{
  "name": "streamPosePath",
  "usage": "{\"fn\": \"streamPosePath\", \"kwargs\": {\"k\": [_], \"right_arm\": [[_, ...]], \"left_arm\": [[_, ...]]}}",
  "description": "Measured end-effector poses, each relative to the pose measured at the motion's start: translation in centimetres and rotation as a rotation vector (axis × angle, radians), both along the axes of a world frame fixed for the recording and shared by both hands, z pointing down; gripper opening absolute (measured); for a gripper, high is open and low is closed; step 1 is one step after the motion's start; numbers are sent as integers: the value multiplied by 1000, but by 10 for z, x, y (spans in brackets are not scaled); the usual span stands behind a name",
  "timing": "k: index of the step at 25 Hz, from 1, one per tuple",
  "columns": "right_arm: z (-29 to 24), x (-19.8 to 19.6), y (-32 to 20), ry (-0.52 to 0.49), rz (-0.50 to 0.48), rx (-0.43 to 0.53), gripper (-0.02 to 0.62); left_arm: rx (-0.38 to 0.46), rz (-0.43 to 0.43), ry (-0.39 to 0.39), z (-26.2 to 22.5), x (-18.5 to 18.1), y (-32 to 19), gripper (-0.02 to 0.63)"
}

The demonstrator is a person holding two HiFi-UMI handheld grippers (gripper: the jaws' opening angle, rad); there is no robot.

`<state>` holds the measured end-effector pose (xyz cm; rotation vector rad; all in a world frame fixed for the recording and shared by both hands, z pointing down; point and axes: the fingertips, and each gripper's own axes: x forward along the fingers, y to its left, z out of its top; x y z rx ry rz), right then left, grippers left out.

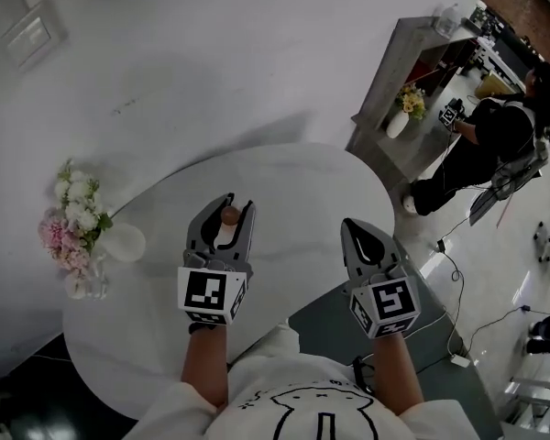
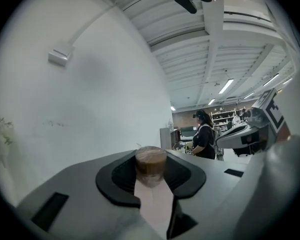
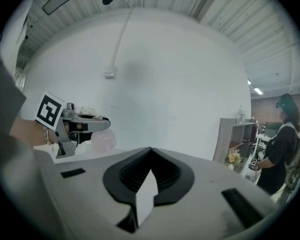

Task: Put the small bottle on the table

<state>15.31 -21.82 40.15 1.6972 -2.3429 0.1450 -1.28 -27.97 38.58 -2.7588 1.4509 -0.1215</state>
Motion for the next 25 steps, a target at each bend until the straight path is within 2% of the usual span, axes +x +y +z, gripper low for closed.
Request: {"fn": "streamPosePath", "kwargs": {"k": [6, 17, 25], "right_arm": [[22, 6, -38, 1, -18, -31, -8], [55, 28, -77, -8, -26, -78, -8], [72, 34, -110, -20, -89, -109, -9]], "left_arm": [[-31, 0, -11, 26, 12, -32, 124], [-84, -8, -29, 66, 41, -77, 124], [-105, -27, -48, 85, 61, -113, 124]]}}
